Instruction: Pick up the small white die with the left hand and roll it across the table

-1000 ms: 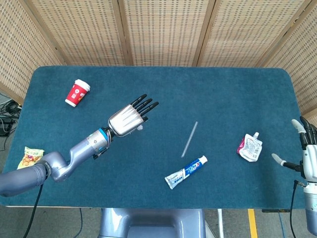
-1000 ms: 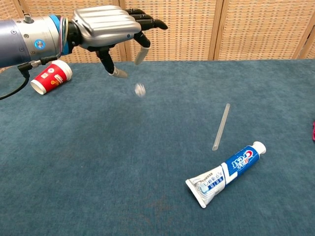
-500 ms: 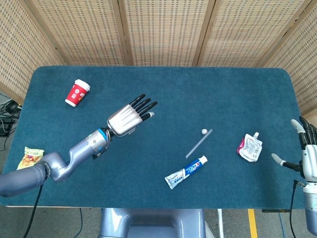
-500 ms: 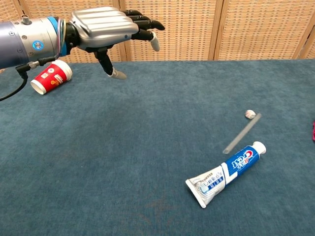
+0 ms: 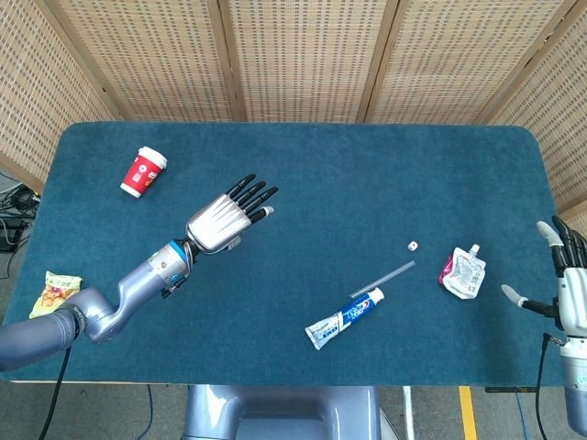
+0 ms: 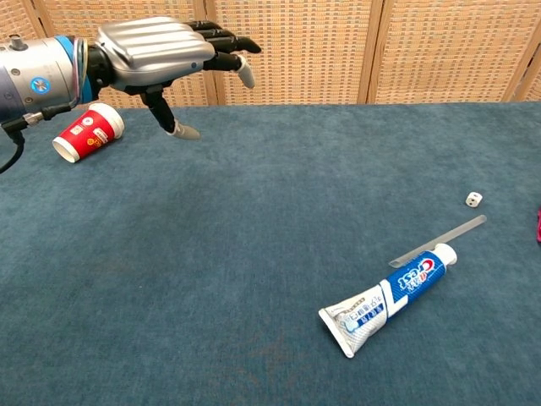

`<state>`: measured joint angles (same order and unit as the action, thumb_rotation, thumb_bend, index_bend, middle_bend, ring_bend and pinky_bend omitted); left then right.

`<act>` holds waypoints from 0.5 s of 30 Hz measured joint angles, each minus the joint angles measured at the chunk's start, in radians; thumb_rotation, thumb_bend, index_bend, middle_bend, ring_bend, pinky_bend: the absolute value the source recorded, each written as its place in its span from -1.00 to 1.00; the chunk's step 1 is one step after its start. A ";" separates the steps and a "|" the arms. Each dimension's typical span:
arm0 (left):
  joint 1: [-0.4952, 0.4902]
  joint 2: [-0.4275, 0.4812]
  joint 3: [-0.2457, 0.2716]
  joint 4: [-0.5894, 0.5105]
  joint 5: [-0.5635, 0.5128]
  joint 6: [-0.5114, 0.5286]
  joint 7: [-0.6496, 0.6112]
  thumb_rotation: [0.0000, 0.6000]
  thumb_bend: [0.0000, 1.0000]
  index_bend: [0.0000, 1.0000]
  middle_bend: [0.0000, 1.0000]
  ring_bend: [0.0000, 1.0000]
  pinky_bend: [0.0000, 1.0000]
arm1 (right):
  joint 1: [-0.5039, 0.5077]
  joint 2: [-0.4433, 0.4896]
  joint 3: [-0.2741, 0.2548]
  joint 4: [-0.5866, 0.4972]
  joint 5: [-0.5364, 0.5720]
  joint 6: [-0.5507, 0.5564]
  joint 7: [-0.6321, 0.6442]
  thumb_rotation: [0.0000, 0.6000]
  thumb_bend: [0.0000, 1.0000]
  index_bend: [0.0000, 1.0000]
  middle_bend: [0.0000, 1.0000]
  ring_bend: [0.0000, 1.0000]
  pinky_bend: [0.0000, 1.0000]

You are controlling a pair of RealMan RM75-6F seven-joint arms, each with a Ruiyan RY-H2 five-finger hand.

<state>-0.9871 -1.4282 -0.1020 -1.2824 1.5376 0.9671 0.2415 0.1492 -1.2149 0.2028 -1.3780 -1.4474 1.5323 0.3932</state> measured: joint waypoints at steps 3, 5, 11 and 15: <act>0.010 0.008 0.000 -0.005 -0.004 0.010 -0.005 1.00 -0.54 -0.74 -1.00 -1.00 -1.00 | 0.000 0.000 0.000 -0.002 0.000 0.001 -0.005 1.00 -0.79 -0.72 -1.00 -1.00 -1.00; 0.021 0.015 -0.001 -0.015 -0.009 0.022 -0.007 1.00 -0.57 -0.81 -1.00 -1.00 -1.00 | 0.000 0.001 -0.001 -0.003 0.001 -0.002 -0.009 1.00 -0.79 -0.72 -1.00 -1.00 -1.00; 0.099 0.048 -0.006 -0.090 -0.070 0.092 0.044 1.00 -0.84 -0.97 -1.00 -1.00 -1.00 | -0.001 0.006 -0.003 -0.007 0.008 -0.012 -0.023 1.00 -0.79 -0.72 -1.00 -1.00 -1.00; 0.175 0.070 -0.003 -0.155 -0.145 0.147 0.087 1.00 -0.97 -1.00 -1.00 -1.00 -1.00 | -0.001 0.010 -0.006 -0.010 0.013 -0.019 -0.035 1.00 -0.79 -0.76 -1.00 -1.00 -1.00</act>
<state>-0.8121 -1.3579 -0.1051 -1.4372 1.3928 1.1140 0.3283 0.1480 -1.2050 0.1973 -1.3877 -1.4341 1.5129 0.3584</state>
